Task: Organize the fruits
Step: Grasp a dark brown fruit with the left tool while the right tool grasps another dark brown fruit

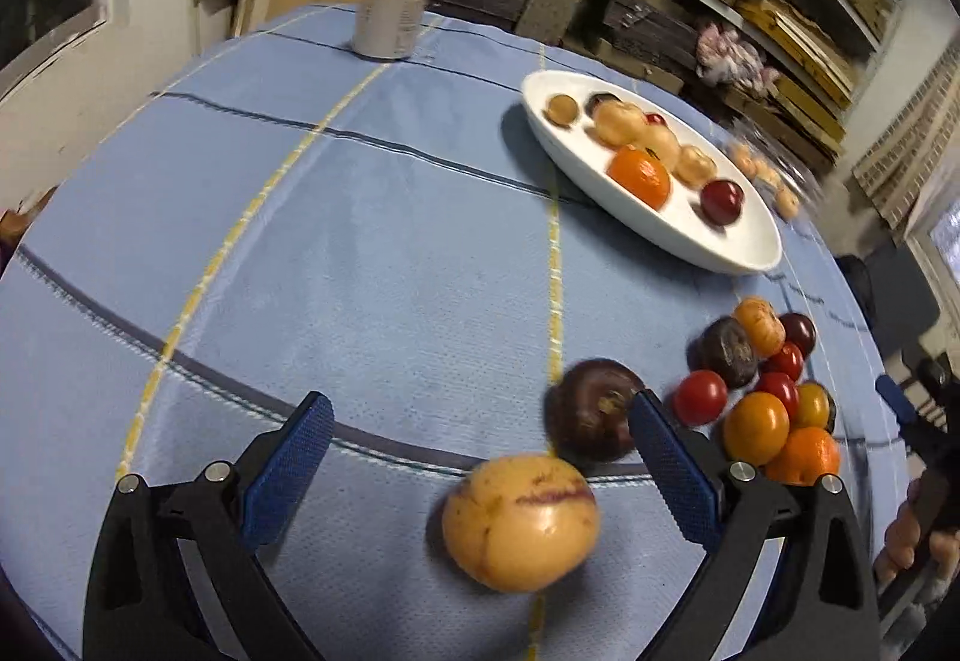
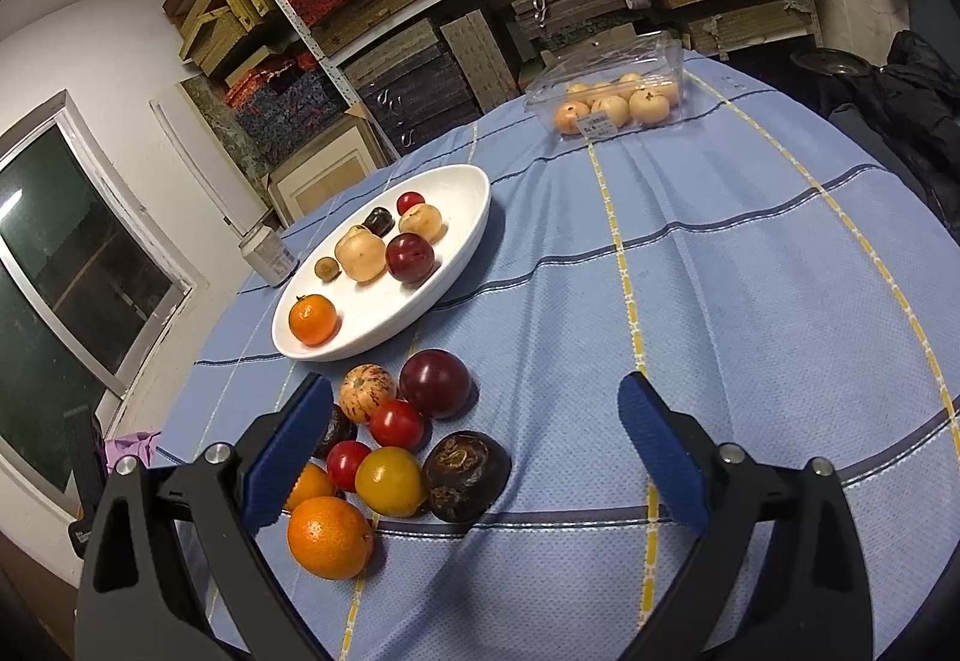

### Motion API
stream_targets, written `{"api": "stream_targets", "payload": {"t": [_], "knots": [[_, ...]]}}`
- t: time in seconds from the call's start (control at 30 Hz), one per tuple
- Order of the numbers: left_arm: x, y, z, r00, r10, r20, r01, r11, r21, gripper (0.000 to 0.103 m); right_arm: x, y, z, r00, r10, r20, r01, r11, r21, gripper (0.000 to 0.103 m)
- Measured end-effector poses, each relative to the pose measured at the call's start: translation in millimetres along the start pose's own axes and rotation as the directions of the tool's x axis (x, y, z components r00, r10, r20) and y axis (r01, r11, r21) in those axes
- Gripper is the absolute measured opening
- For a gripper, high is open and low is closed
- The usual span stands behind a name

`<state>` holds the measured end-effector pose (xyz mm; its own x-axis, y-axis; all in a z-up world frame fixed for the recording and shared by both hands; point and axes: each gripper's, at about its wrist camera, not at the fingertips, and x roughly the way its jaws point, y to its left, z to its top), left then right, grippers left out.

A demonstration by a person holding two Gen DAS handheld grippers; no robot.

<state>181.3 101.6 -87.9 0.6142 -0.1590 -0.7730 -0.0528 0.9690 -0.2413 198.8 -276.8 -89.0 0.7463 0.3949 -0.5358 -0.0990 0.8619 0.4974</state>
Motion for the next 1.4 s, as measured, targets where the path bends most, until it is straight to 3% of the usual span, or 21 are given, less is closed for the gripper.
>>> {"api": "stream_targets", "payload": {"t": [0.13, 0.2, 0.27, 0.4, 0.47, 0.57, 0.63, 0.7, 0.77, 1.0, 1.1, 1.27, 1.4], "knots": [[6, -19, 0, 1.0, -0.017, -0.005, 0.017, 0.997, 0.073, 0.099, 1, 0, 0, 1.0, -0.001, -0.002, 0.001, 1.0, -0.001, 0.094], [10, -27, 0, 1.0, 0.03, 0.008, -0.03, 0.993, 0.117, 0.099, 2, 0, 0, 1.0, -0.001, -0.005, 0.001, 1.0, -0.004, 0.094], [13, -40, -1, 0.992, 0.116, 0.048, -0.123, 0.974, 0.193, 0.1, 3, 0, 0, 1.0, -0.003, -0.008, 0.003, 1.0, -0.008, 0.094], [15, -62, -8, 0.977, 0.184, 0.106, -0.209, 0.926, 0.314, 0.099, 5, 1, -2, 1.0, -0.008, -0.016, 0.008, 1.0, -0.018, 0.094], [17, -69, -12, 0.978, 0.179, 0.108, -0.206, 0.908, 0.364, 0.099, 6, 1, -2, 1.0, -0.011, -0.018, 0.01, 1.0, -0.019, 0.094], [23, -72, -10, 0.987, 0.142, 0.069, -0.158, 0.903, 0.399, 0.098, 6, 2, -2, 1.0, -0.014, -0.021, 0.014, 1.0, -0.023, 0.094], [27, -70, -8, 0.992, 0.115, 0.044, -0.123, 0.908, 0.4, 0.089, 7, 2, -3, 1.0, -0.016, -0.025, 0.015, 1.0, -0.026, 0.094], [30, -69, -7, 0.995, 0.101, 0.021, -0.101, 0.911, 0.399, 0.072, 8, 2, -3, 0.999, -0.015, -0.03, 0.014, 0.999, -0.033, 0.094], [31, -69, -7, 0.997, 0.076, 0.014, -0.076, 0.915, 0.395, 0.065, 8, 4, -3, 0.999, -0.017, -0.033, 0.015, 0.999, -0.042, 0.094], [34, -76, -8, 0.998, 0.058, 0.01, -0.057, 0.907, 0.418, 0.052, 10, 11, -6, 0.999, -0.03, -0.041, 0.026, 0.995, -0.097, 0.094], [33, -78, -10, 0.999, 0.053, 0.009, -0.052, 0.906, 0.42, 0.047, 9, 20, -11, 0.998, -0.052, -0.035, 0.046, 0.984, -0.174, 0.093], [28, -72, -11, 0.999, 0.042, 0.013, -0.044, 0.921, 0.386, 0.044, 12, 39, -26, 0.994, -0.104, -0.043, 0.084, 0.937, -0.338, 0.055], [24, -66, -9, 1.0, 0.023, 0.011, -0.026, 0.936, 0.352, 0.044, 27, 42, -36, 0.984, -0.151, -0.093, 0.102, 0.912, -0.396, 0.051]]}}
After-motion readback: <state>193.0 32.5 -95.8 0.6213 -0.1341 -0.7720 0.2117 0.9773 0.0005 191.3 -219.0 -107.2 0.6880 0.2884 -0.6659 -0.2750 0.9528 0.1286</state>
